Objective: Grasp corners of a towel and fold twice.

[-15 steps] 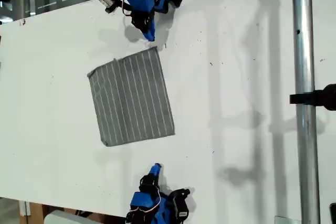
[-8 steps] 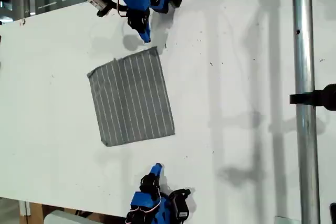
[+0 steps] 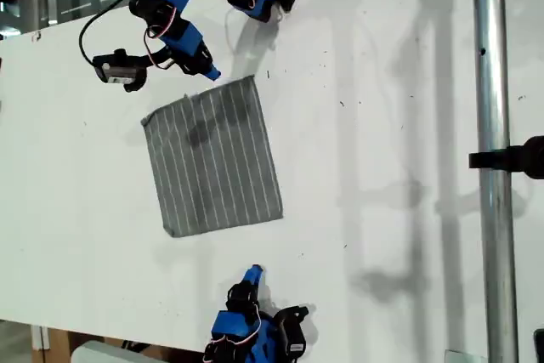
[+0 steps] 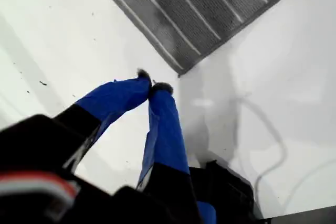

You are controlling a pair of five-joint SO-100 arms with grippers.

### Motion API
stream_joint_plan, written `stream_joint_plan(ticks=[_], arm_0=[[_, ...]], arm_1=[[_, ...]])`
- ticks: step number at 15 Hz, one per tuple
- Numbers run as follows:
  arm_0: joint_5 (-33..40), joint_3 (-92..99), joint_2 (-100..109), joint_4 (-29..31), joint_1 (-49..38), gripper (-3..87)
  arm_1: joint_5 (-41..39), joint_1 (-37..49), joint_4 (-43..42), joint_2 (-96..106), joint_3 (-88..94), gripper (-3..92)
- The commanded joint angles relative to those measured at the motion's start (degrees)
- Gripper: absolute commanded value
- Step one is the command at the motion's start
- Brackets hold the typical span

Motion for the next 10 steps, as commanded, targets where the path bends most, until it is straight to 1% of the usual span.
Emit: stream_joint_plan(ticks=[1,2,3,5,6,10], arm_0=[[0.0,0.0,0.3,-0.5,-0.1,-2.9],[0.1,0.0,0.3,-0.5,-0.1,-2.9],[0.1,0.0,0.3,-0.5,0.1,-2.9],[0.2,0.0,0.3,-0.5,0.2,-2.9],[0.2,0.0,0.3,-0.5,0.3,-2.9],[0.1,0.0,0.3,-0.4,0.9,-2.9]], arm_1=[[-5.4,-1.0,2.3,-1.7,-8.0,40.4],[-6.9,-0.8,2.7,-2.6,-8.5,42.0],[-7.4,-0.1,2.2,-3.0,-7.5,41.5],[-7.2,0.3,-1.6,-4.6,-3.3,43.0],[-7.0,0.8,-3.9,-5.7,-0.1,43.0],[-6.2,2.2,-18.1,-6.7,15.7,43.0]])
